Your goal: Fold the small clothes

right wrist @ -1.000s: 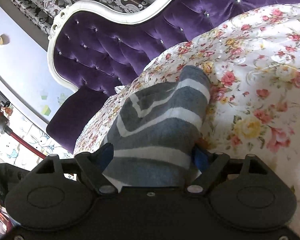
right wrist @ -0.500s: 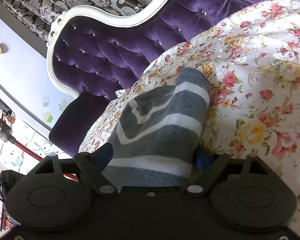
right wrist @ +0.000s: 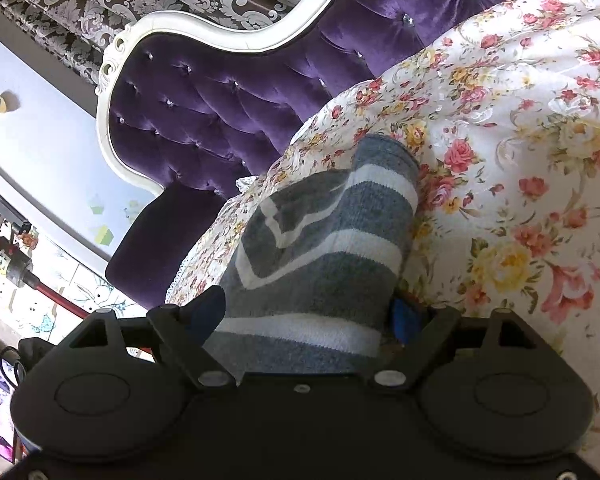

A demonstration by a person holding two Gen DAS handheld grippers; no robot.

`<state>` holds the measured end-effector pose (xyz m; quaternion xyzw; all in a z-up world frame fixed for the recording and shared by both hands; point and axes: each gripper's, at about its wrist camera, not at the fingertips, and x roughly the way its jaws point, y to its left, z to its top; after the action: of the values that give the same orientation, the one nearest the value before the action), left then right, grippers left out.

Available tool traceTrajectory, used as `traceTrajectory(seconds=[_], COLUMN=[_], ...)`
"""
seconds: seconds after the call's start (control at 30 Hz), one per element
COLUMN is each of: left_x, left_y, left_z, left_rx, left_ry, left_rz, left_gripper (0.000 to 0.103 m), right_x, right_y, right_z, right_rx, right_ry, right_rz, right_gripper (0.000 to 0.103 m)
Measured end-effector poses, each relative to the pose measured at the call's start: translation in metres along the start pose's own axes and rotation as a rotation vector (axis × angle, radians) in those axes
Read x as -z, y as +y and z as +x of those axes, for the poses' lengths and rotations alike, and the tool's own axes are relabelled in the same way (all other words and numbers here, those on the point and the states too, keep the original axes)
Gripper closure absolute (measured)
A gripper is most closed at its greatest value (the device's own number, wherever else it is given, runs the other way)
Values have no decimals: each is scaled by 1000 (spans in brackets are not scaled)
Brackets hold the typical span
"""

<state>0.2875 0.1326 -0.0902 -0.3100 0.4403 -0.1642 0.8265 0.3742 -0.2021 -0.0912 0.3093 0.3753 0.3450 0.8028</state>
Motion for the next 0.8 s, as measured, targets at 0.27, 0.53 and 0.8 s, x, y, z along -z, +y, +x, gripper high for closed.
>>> traceTrajectory(seconds=[0.27,0.53,0.8], left_x=[10,12,31], left_y=[-20,-20,-26], left_z=[18,25,6], left_rx=[52,30,76], left_ry=[58,23,20], left_rz=[55,19,-7], left_gripper=[13,67,74], right_x=[-1,-4,5], right_y=[-1,4,34], right_z=[2,3,-17], right_rx=[-11,68,199], right_ry=[4,26,79], right_rz=[-10,-34,-94], right_gripper=[17,45,58])
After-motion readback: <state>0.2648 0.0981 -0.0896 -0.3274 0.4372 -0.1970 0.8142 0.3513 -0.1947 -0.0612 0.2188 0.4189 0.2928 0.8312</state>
